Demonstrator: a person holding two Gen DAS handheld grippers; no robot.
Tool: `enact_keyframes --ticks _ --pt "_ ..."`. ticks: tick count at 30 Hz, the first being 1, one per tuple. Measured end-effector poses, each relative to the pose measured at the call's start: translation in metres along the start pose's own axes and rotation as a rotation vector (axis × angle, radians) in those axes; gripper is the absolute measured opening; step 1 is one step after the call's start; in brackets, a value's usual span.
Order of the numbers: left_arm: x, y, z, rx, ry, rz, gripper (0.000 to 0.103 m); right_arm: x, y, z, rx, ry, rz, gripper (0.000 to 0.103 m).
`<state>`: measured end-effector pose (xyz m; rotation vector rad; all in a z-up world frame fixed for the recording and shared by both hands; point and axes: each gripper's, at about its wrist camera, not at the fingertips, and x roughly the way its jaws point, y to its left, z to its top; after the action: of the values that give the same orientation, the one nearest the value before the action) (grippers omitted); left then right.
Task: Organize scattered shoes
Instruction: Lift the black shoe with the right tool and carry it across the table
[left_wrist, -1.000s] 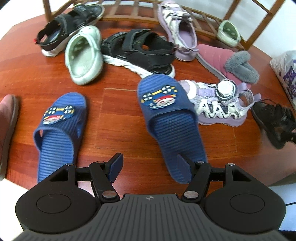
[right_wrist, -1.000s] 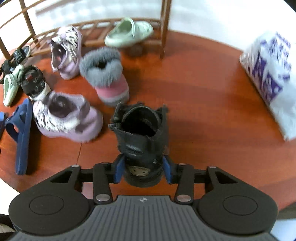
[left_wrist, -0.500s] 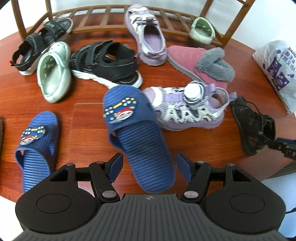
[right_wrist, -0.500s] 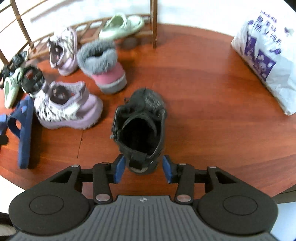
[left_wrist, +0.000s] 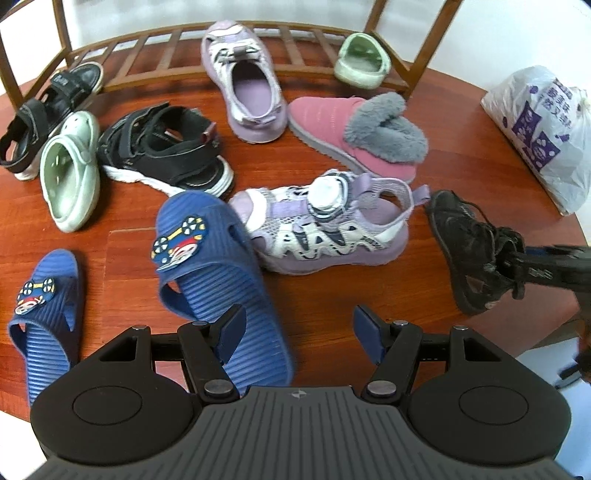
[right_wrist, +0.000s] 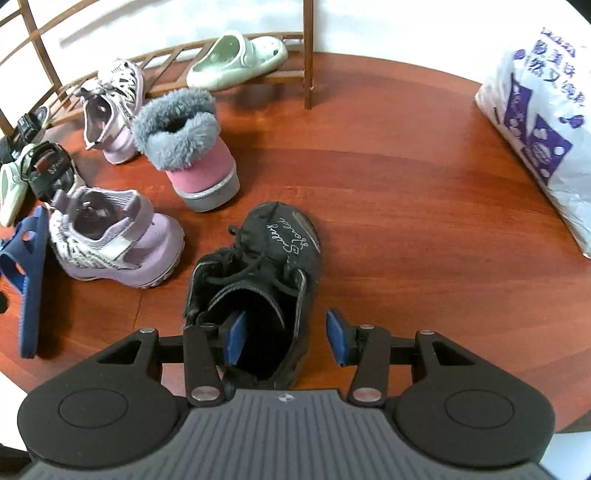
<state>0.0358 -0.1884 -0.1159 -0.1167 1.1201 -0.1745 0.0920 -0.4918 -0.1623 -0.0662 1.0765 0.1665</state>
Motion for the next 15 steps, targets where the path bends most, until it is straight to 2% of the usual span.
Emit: enact_keyframes --ticks 2,3,7,15 --pt "-0.001 -0.002 -0.002 0.01 0.004 0.002 0.067 0.003 -0.002 0.003 0.01 -0.004 -0.002 0.043" --pt "-0.001 -0.003 -0.002 0.011 0.005 0.003 0.067 0.004 -0.003 0.004 0.016 -0.006 -0.003 0.028" --pt "-0.003 0.0 -0.004 0.004 0.002 0.016 0.067 0.01 -0.007 0.009 0.037 -0.014 -0.007 0.02" --pt "-0.017 0.009 -0.003 0.002 -0.036 0.038 0.067 -0.027 -0.002 0.009 0.082 -0.062 -0.002 0.014"
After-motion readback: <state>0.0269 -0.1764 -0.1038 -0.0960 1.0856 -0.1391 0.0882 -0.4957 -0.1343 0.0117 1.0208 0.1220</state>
